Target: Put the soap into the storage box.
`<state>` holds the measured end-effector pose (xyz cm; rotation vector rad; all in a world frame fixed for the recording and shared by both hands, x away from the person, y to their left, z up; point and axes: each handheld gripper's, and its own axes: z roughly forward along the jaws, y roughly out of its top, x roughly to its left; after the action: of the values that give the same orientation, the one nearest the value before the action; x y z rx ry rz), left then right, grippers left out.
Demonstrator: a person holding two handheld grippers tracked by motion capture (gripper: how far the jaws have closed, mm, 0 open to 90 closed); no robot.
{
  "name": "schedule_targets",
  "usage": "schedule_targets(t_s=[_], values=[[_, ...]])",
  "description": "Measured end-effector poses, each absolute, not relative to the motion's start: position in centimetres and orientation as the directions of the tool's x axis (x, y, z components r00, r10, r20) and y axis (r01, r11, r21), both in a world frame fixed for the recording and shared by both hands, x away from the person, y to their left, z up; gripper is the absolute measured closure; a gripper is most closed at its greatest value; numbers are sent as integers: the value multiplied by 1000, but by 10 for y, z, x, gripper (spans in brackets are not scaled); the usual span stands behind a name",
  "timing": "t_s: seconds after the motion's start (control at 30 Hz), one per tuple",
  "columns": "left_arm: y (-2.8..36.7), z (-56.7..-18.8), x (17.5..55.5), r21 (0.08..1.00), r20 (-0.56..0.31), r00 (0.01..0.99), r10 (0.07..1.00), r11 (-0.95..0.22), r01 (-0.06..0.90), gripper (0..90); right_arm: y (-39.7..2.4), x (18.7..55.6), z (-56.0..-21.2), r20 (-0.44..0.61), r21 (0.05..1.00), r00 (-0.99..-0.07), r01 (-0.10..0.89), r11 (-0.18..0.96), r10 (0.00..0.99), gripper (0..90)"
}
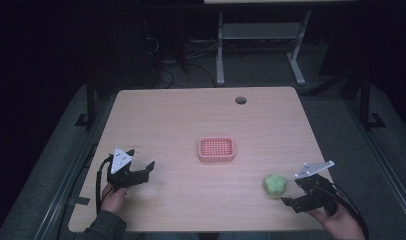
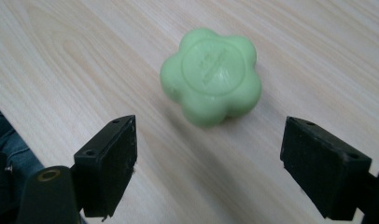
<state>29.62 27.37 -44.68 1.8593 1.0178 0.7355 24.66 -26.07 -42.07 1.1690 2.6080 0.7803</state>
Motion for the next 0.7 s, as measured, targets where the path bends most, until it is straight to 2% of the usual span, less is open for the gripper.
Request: schedule_targets(t_s=[0.7], values=[[276,-446,296,884,83,494,865,-293,365,143,-226,277,-420,-1,426,-730,618,661,683,175]])
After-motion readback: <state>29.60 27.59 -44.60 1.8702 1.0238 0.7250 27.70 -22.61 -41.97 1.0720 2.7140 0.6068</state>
